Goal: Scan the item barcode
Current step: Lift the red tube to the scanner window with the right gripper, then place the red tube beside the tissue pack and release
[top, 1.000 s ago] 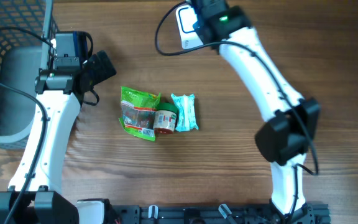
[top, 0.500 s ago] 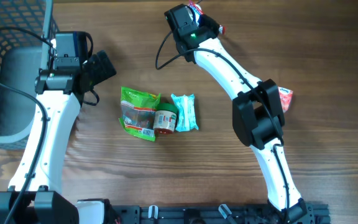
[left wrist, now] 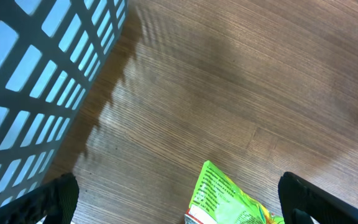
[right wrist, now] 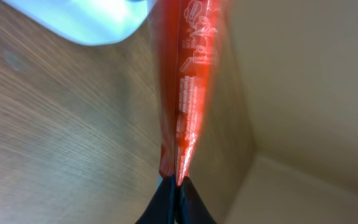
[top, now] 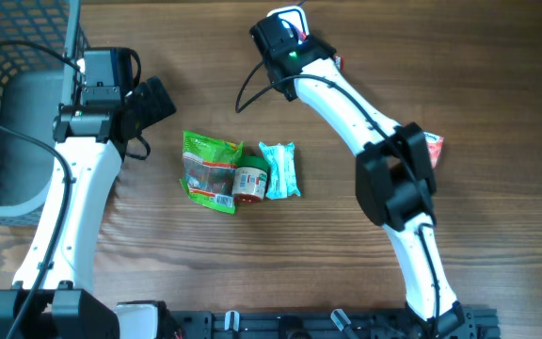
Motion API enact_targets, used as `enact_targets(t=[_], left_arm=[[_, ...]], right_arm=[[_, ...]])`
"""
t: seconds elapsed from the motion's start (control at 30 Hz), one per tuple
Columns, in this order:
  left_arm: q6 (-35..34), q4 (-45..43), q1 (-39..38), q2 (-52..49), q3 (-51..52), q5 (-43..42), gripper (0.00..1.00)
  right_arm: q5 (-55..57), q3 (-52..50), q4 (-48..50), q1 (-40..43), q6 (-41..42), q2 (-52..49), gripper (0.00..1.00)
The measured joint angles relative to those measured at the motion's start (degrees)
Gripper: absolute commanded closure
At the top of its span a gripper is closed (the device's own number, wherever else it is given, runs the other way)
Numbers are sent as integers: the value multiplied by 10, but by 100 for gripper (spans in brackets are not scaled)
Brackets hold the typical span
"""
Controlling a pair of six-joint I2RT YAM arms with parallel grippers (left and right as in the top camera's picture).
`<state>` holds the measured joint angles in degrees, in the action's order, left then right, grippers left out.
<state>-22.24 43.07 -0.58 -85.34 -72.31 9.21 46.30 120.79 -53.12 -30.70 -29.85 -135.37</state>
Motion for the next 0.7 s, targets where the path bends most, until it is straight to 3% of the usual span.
enact_targets(t=[0.1,0.23,0.37,0.47,0.6,0.7], left_arm=[[0,0,0,0,0,0,0],[0,0,0,0,0,0,0],[0,0,0,0,0,0,0],[0,0,0,0,0,0,0],[0,-1,0,0,0,0,0],[0,0,0,0,0,0,0]], right_arm=[[-170,-1,-163,23,118,118,96],[-410,10,-315,149,223,225,96],[-495,-94,-290,242,280,214,96],[-510,-241,-240,283,303,198,96],[-450,-376,-147,289,349,196,96],[-408,-419,-124,289,366,195,95]])
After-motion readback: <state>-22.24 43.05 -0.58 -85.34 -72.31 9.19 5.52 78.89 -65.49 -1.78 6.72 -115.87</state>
